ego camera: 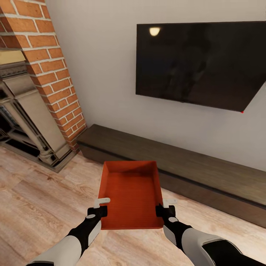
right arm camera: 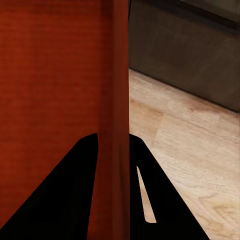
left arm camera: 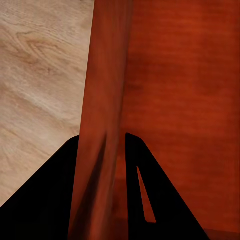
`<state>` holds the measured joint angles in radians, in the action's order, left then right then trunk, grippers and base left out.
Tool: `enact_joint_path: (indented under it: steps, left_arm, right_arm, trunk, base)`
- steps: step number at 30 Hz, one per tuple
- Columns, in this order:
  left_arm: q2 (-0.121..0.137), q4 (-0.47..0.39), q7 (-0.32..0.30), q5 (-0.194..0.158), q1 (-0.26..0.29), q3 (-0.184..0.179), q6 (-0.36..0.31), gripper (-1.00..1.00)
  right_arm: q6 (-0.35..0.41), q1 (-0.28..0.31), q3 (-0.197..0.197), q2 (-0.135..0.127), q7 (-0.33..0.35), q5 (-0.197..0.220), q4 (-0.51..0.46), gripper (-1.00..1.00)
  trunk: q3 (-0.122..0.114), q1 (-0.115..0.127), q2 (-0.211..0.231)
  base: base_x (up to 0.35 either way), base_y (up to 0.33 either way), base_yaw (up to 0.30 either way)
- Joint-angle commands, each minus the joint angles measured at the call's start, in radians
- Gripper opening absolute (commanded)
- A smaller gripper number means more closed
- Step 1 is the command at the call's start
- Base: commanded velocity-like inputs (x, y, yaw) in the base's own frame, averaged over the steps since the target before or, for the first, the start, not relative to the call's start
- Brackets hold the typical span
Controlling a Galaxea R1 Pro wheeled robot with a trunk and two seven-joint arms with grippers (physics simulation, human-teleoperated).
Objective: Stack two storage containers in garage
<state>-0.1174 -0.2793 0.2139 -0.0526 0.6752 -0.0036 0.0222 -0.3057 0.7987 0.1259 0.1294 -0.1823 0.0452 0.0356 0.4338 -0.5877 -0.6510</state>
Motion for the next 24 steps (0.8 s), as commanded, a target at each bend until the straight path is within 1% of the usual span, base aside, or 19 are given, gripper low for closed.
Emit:
enact_joint_path:
  steps: [1, 24]
  left_arm:
    - [0.013, 0.003, 0.022, -0.007, 0.000, 0.005, 0.002, -1.00]
    - [0.010, 0.005, 0.022, -0.006, 0.000, 0.005, 0.002, -1.00]
  right_arm:
    - [-0.009, 0.002, -0.045, 0.001, 0.007, -0.031, -0.003, -1.00]
    - [-0.009, 0.002, -0.045, 0.001, 0.007, -0.031, -0.003, -1.00]
  trunk:
    - [0.000, 0.000, -0.001]
    - [-0.036, 0.000, -0.001]
  base:
    - [0.000, 0.000, 0.000]
    - [0.000, 0.000, 0.000]
